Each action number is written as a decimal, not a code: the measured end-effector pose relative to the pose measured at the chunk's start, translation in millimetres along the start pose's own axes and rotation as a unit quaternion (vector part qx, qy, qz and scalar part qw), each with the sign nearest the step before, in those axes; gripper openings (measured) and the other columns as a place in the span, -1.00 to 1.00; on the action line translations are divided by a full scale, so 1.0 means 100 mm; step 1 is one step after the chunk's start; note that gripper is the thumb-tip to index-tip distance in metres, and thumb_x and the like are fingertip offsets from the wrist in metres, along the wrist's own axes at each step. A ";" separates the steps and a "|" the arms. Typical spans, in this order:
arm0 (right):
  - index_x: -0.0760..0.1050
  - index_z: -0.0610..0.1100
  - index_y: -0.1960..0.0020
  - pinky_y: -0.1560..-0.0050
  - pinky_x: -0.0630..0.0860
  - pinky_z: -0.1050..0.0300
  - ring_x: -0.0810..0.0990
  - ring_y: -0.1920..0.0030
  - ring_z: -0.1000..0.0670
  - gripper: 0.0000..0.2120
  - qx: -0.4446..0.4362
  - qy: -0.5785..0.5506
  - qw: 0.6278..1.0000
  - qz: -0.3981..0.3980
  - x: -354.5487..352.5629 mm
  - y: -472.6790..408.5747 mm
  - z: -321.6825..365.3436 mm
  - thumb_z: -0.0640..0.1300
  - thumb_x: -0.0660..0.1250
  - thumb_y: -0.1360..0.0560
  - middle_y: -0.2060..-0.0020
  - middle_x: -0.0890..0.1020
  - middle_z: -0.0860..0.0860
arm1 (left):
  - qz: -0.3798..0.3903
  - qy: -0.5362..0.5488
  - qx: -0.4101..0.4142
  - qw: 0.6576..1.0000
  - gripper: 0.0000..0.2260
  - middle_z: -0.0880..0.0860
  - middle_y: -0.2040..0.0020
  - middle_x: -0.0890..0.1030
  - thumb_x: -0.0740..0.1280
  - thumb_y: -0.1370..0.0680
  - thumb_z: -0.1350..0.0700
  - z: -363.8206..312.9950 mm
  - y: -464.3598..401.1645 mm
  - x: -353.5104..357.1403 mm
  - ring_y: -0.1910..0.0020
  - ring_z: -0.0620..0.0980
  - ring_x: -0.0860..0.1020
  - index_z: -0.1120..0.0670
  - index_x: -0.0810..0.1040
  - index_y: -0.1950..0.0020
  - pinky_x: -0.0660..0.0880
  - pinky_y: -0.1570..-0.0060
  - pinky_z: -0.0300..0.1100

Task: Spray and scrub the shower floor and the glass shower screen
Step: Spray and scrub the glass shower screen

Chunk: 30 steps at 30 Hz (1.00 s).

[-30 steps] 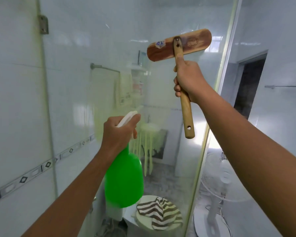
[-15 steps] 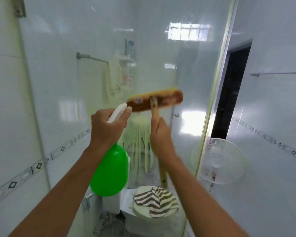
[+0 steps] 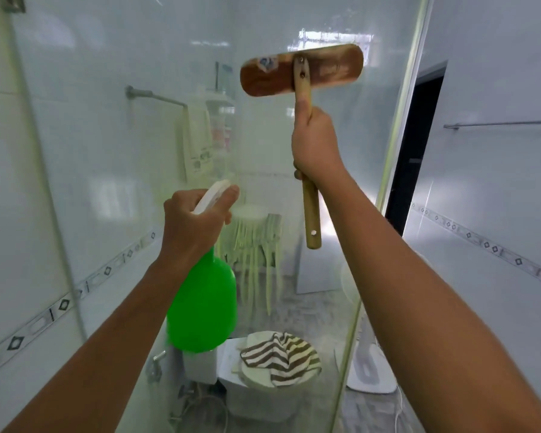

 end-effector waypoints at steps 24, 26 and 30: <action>0.46 -0.05 0.01 0.40 0.44 0.32 0.49 0.40 0.20 -0.62 0.066 -0.013 0.998 0.020 0.66 1.43 -1.30 0.16 0.00 -0.67 0.32 0.53 0.00 | 0.026 0.017 -0.023 0.999 -0.54 0.09 0.35 0.71 0.39 -0.53 -0.27 0.31 0.00 -0.06 0.34 0.11 0.67 0.08 0.71 0.34 0.60 0.17 -0.06; 0.48 -0.01 -0.01 0.40 0.44 0.36 0.49 0.39 0.23 -0.62 0.117 -0.026 0.991 0.054 0.90 1.99 -1.61 0.19 0.00 -0.64 0.31 0.53 0.03 | 0.027 0.026 -0.025 0.999 -0.53 0.05 0.36 0.71 0.39 -0.50 -0.29 0.30 -0.02 -0.09 0.39 0.02 0.63 0.07 0.71 0.34 0.59 0.18 -0.09; 0.44 0.02 0.02 0.38 0.40 0.45 0.50 0.33 0.20 -0.62 0.151 0.022 0.985 0.080 1.08 2.33 -1.68 0.21 -0.04 -0.60 0.27 0.54 0.03 | 0.029 0.038 -0.021 0.999 -0.55 0.02 0.35 0.72 0.40 -0.51 -0.28 0.28 -0.11 -0.17 0.36 0.02 0.67 0.06 0.71 0.33 0.63 0.15 -0.04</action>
Point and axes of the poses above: each hand's wrist, its own y-axis away from the middle knuckle, its own x-axis out of the palm, z = x × y, the point moved 8 cm from there along -y, towards the middle knuckle
